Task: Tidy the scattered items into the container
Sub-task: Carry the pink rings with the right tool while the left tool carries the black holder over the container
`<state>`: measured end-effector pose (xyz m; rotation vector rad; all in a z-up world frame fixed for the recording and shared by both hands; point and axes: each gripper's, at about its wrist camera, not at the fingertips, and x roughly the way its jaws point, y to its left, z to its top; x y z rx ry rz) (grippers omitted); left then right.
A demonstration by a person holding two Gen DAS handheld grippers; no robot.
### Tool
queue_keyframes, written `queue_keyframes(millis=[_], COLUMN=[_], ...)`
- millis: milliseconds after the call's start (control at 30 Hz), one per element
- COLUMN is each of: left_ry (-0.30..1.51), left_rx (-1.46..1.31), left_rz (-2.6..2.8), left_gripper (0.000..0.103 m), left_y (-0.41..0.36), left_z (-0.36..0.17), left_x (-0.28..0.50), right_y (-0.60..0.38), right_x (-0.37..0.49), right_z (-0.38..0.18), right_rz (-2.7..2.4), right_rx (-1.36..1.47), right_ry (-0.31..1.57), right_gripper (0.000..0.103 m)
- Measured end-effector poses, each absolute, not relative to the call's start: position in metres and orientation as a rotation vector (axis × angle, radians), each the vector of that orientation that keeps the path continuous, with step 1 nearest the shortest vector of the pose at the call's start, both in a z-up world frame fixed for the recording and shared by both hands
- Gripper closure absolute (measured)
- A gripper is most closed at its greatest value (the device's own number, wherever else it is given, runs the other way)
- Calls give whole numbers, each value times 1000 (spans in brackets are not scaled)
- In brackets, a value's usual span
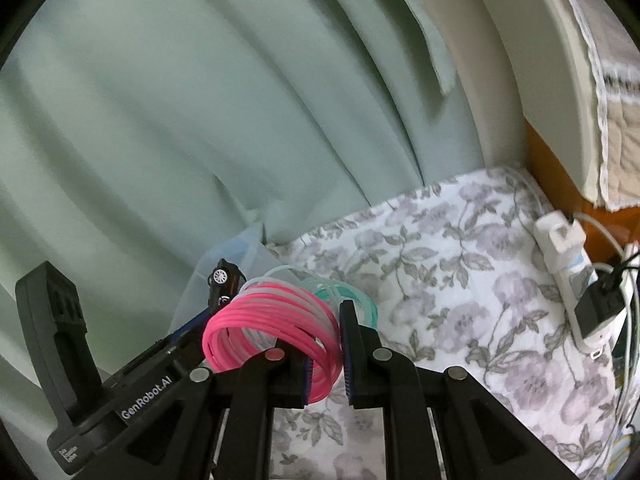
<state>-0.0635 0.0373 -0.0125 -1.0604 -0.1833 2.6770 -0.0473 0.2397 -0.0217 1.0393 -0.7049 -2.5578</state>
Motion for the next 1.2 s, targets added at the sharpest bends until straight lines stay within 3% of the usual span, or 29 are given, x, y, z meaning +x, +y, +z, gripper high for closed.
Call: queue_keyframes(millis=[400, 1200], left_ry=[-256, -380], left_rx=[-881, -831], left_rz=[2691, 2784], left_gripper=[67, 67], left_y=[10, -61], left_z=[42, 54], left_x=[-42, -36], right_y=[215, 165], right_x=[-36, -41], right_z=[33, 84], right_rz=[-2567, -2516], right_rx=[919, 768], right_ry=[-650, -555], right_gripper=[90, 91])
